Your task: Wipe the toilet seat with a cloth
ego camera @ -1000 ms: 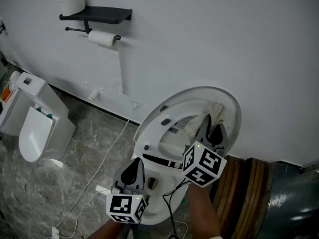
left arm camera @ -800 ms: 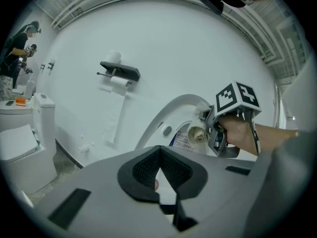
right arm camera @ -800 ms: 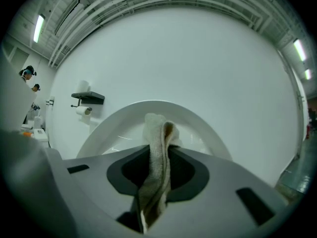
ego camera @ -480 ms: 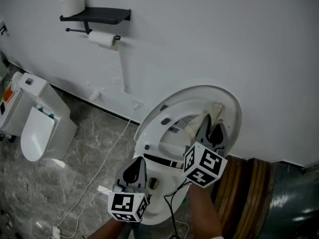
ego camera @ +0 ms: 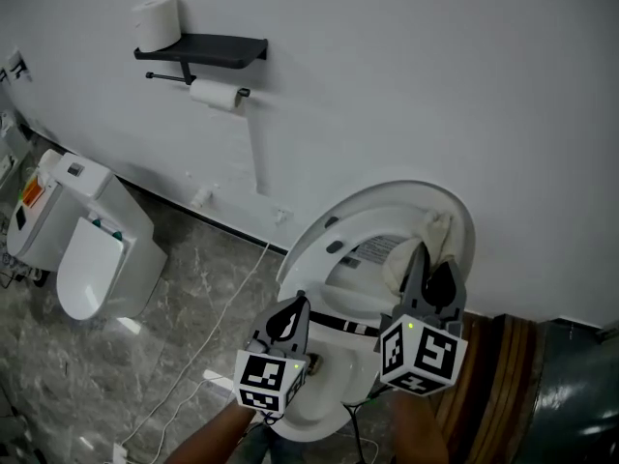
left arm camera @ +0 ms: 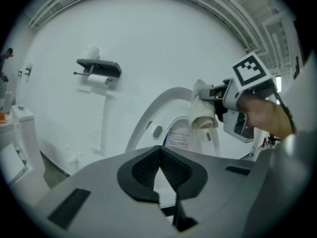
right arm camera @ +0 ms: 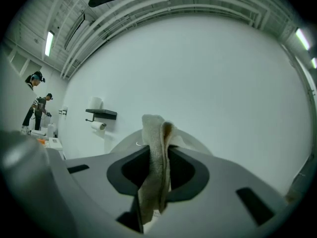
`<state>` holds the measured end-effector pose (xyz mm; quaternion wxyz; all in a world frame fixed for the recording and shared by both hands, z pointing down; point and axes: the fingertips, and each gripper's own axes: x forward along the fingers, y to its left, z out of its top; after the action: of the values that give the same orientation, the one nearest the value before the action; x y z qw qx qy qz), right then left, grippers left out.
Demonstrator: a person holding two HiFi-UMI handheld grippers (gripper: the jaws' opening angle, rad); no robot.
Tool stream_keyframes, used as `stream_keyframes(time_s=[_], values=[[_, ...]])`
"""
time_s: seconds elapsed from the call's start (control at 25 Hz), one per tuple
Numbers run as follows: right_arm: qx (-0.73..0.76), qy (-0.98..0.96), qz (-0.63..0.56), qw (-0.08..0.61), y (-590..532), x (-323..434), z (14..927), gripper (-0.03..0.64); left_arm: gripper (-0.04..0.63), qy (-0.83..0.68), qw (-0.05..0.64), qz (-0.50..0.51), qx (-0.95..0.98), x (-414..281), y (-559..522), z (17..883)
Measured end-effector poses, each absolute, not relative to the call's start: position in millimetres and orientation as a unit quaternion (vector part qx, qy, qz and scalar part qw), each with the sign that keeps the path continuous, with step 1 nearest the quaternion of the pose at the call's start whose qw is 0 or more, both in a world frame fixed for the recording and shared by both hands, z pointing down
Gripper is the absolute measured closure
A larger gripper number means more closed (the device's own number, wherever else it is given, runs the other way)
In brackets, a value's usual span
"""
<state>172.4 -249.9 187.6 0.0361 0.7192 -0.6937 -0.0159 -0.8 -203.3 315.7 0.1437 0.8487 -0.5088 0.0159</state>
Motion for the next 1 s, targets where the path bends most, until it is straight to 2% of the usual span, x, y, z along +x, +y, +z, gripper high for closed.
stream_keyframes(time_s=[0.44, 0.48, 0.64, 0.84, 1.0], values=[[0.707, -0.706, 0.010, 0.038, -215, 181, 203, 0.529, 0.582, -0.522, 0.091, 0.084, 0.844, 5, -272, 332], [0.706, -0.707, 0.011, 0.040, -213, 182, 208, 0.528, 0.559, -0.518, 0.096, 0.084, 0.846, 6, -276, 334], [0.703, -0.709, 0.021, 0.045, -210, 186, 221, 0.529, 0.386, -0.496, 0.102, 0.086, 0.858, 19, -283, 337], [0.701, -0.710, 0.043, 0.043, -204, 185, 223, 0.529, 0.290, -0.482, 0.076, 0.148, 0.860, 32, -294, 343], [0.697, -0.716, 0.041, 0.033, -200, 187, 219, 0.529, 0.279, -0.447, 0.084, 0.194, 0.869, 46, -302, 346]])
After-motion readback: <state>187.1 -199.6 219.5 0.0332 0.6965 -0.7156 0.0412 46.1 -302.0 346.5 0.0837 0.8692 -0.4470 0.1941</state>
